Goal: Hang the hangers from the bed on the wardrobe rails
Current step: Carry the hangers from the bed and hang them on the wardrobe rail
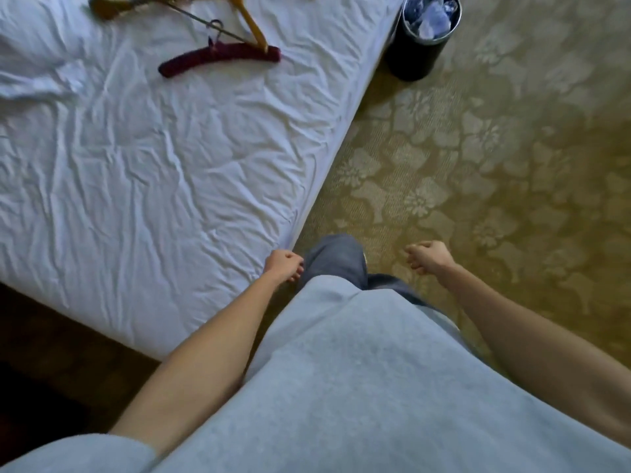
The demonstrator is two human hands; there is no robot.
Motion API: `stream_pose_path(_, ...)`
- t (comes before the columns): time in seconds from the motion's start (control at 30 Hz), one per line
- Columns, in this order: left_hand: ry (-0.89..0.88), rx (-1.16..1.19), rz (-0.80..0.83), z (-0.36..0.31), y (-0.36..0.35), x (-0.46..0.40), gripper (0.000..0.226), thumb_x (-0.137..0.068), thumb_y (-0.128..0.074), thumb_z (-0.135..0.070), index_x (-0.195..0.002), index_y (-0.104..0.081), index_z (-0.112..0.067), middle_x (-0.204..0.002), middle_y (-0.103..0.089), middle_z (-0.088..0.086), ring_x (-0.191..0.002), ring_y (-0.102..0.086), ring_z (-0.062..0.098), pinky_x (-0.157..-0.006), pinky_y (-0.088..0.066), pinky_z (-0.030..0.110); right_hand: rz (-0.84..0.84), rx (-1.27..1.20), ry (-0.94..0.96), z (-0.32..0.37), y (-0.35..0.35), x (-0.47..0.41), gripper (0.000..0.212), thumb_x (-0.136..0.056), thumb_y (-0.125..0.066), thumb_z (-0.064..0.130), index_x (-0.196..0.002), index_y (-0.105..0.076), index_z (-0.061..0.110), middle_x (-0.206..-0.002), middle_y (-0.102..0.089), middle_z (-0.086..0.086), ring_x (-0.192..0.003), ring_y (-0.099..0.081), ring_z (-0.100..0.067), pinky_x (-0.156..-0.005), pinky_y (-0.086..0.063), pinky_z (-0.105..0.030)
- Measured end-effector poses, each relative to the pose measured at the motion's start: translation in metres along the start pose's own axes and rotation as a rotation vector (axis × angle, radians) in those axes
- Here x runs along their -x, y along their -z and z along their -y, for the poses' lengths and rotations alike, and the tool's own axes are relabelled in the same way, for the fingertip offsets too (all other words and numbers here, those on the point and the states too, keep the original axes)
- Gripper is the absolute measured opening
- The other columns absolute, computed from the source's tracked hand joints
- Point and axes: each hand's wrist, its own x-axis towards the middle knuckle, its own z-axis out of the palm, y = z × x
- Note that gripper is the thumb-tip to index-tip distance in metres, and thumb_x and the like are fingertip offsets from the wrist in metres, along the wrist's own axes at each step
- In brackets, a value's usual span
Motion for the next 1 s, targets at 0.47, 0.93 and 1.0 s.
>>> stream_pose_path(0.47,0.24,0.211,0.034,-0.124,0.109,-0.108,0.022,-0.094,-0.056,-0.009,-0.078,-0.07,-0.003,-0.07,-0.064,0.012,-0.057,-0.055,0.023,-0.057,-0.045,0.025,0.068,0.298,0.046,0.317,0.022,-0.122,0.023,-0.098,-0.06,0.018,-0.108,-0.072,0.001,-0.079,-0.068,-0.009,-0.065,-0.059,-0.02,-0.06,-0.051,-0.03)
stream_pose_path(0.93,0.094,0.459,-0.203,-0.363,0.237,-0.3,0.021,-0.089,-0.053,-0.014,-0.08,-0.07,-0.006,-0.074,-0.073,0.009,-0.05,-0.063,0.014,-0.052,-0.055,0.026,0.205,0.541,0.21,0.551,-0.028,-0.247,0.019,-0.096,-0.06,0.023,-0.1,-0.073,0.009,-0.079,-0.072,-0.004,-0.065,-0.064,-0.017,-0.057,-0.052,-0.026)
stream_pose_path(1.0,0.151,0.514,-0.285,-0.365,0.244,-0.338,0.019,-0.089,-0.053,-0.015,-0.084,-0.071,-0.01,-0.08,-0.075,0.011,-0.064,-0.07,0.022,-0.067,-0.062,0.034,0.257,0.571,0.265,0.586,-0.063,-0.28,0.02,-0.096,-0.06,0.024,-0.102,-0.074,0.011,-0.078,-0.072,-0.001,-0.066,-0.064,-0.015,-0.058,-0.052,-0.026)
